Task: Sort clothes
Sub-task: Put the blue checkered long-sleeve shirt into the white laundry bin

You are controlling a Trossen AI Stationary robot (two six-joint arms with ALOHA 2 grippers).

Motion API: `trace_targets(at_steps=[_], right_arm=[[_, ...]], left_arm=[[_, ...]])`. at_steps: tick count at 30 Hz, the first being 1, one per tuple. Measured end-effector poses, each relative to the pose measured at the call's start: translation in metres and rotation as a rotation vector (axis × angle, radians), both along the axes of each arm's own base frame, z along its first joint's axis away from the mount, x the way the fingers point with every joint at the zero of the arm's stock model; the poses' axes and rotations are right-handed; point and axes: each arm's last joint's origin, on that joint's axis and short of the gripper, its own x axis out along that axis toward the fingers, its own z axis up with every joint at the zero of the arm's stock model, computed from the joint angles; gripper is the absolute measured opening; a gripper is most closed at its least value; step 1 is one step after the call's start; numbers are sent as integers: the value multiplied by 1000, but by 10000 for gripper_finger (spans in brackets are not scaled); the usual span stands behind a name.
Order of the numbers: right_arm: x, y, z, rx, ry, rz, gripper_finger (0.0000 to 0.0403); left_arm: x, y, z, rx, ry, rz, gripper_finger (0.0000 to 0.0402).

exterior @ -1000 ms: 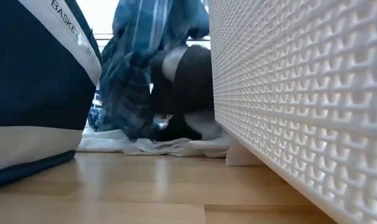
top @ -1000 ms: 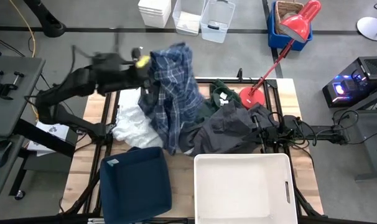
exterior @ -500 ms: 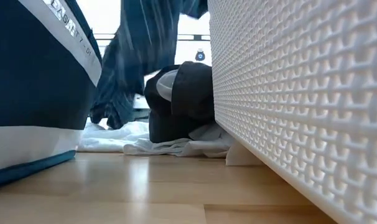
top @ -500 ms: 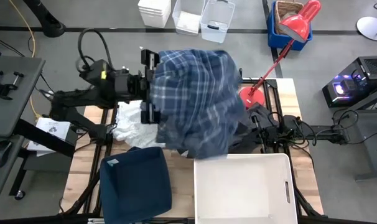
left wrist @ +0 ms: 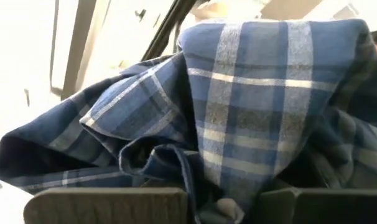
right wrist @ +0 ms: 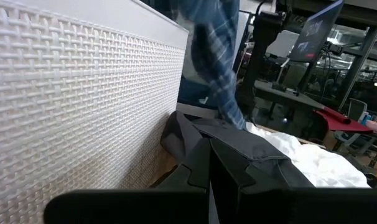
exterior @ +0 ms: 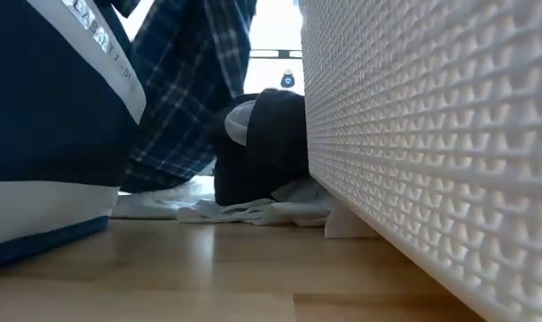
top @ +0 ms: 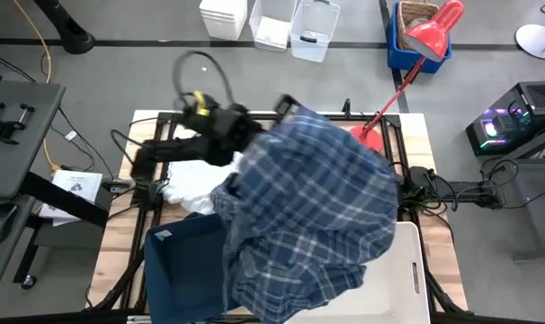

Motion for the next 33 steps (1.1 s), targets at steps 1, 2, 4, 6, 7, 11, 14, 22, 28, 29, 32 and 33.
trace_targets(at_steps=[1,2,4,6,7,11,14,22,28,29,32,33], right_arm=[[0,0,0,0,0,0,0],[0,0,0,0,0,0,0],[0,0,0,0,0,0,0],[0,0,0,0,0,0,0],[0,0,0,0,1,0,0],[0,0,0,0,1,0,0],[0,0,0,0,0,0,0],[0,0,0,0,1,-1,0],[0,0,0,0,1,-1,0],[0,0,0,0,1,-1,0],[0,0,0,0,1,-1,0],[0,0,0,0,2,-1,0]], left_arm=[[10,-1,-8,-17,27,-18,26],[20,-1,-17,-38,54,-44,26],[36,-5,-34,-83,90,-121,26],[47,-9,-47,-104,141,-224,26],[51,-11,-53,-103,190,-283,26],[70,-18,-81,-65,385,-482,26],[89,-26,-111,-44,540,-571,26],[119,-43,-167,-108,972,-653,97],[118,-48,-167,-58,940,-624,217],[116,-47,-163,-51,911,-622,233],[111,-44,-152,-36,842,-611,272],[110,-44,-150,-18,820,-606,280]])
